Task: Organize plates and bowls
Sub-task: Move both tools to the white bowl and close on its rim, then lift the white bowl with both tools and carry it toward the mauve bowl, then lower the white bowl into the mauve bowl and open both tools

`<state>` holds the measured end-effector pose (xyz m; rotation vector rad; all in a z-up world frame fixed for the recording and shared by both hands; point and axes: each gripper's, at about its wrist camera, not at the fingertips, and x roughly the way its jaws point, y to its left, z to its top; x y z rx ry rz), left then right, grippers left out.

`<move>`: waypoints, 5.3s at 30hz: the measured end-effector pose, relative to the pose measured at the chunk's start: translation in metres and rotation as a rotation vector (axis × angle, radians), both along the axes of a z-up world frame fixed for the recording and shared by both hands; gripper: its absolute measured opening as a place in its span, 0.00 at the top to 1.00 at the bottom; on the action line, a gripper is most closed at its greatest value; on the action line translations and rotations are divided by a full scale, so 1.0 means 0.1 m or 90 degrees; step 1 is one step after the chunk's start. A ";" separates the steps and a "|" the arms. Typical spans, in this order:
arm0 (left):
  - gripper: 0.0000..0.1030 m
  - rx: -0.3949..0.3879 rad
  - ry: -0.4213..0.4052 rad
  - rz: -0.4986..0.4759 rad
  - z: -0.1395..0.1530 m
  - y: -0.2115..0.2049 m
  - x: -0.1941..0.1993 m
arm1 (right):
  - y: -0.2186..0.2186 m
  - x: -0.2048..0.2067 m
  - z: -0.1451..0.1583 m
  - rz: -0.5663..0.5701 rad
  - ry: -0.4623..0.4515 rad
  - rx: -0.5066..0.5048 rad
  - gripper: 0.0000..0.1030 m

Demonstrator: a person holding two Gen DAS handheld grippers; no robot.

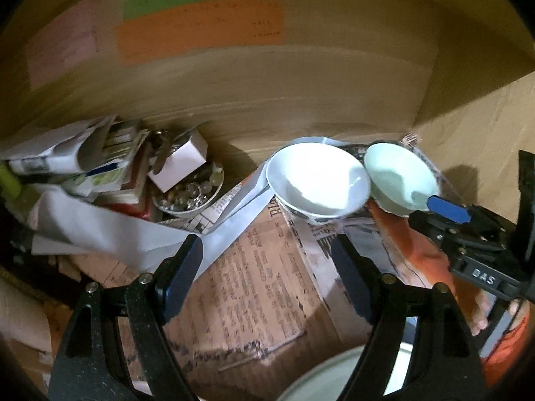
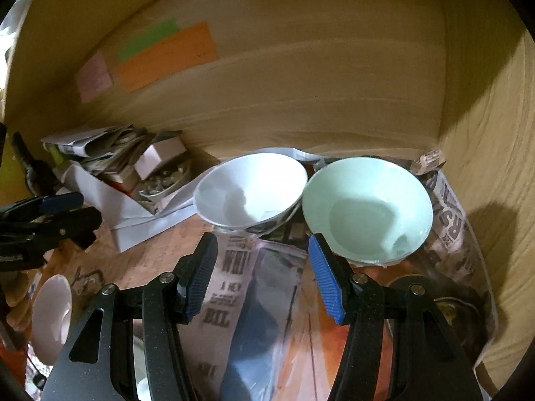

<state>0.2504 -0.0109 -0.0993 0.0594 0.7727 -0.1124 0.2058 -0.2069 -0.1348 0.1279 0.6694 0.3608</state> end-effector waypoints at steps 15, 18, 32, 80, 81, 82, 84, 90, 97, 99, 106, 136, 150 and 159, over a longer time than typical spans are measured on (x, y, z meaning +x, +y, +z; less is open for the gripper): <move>0.58 -0.003 0.123 -0.021 -0.45 -0.22 0.91 | 0.00 0.21 -0.19 0.021 0.032 0.018 0.48; 0.60 -0.027 0.139 -0.022 -0.50 -0.20 1.00 | 0.01 0.23 -0.23 0.025 0.038 0.016 0.48; 0.77 0.011 0.156 -0.044 -0.68 -0.37 1.12 | 0.04 0.28 -0.35 0.024 0.055 -0.002 0.48; 0.82 0.014 0.092 -0.087 -0.26 -0.04 -0.06 | 0.38 -0.01 -0.09 0.035 0.051 -0.017 0.84; 0.82 0.013 0.086 -0.085 -0.23 -0.04 -0.12 | 0.39 -0.03 -0.07 0.034 0.046 -0.017 0.84; 0.82 0.011 0.081 -0.082 -0.21 -0.04 -0.16 | 0.40 -0.06 -0.04 0.034 0.041 -0.017 0.84; 0.82 0.008 0.071 -0.076 -0.18 -0.02 -0.23 | 0.41 -0.12 0.00 0.036 0.034 -0.015 0.84; 0.82 0.004 0.040 -0.062 -0.06 0.02 -0.45 | 0.48 -0.30 0.11 0.044 0.010 -0.013 0.84; 0.82 -0.009 0.003 -0.041 0.05 0.14 -0.69 | 0.57 -0.52 0.24 0.061 -0.016 -0.009 0.84; 0.82 -0.013 -0.008 -0.033 0.07 0.18 -0.77 | 0.60 -0.58 0.26 0.066 -0.022 -0.008 0.84; 0.82 -0.028 -0.026 -0.016 0.09 0.34 -1.04 | 0.71 -0.77 0.32 0.087 -0.040 -0.004 0.84; 0.82 -0.084 -0.068 0.085 -0.15 1.06 -2.15 | 1.42 -1.46 0.19 0.187 -0.045 -0.018 0.83; 0.82 -0.096 -0.052 0.138 -0.34 1.38 -2.34 | 1.79 -1.48 -0.08 0.235 0.001 -0.020 0.83; 0.82 -0.083 -0.041 0.163 -0.48 1.46 -2.34 | 1.92 -1.44 -0.20 0.251 0.025 -0.035 0.83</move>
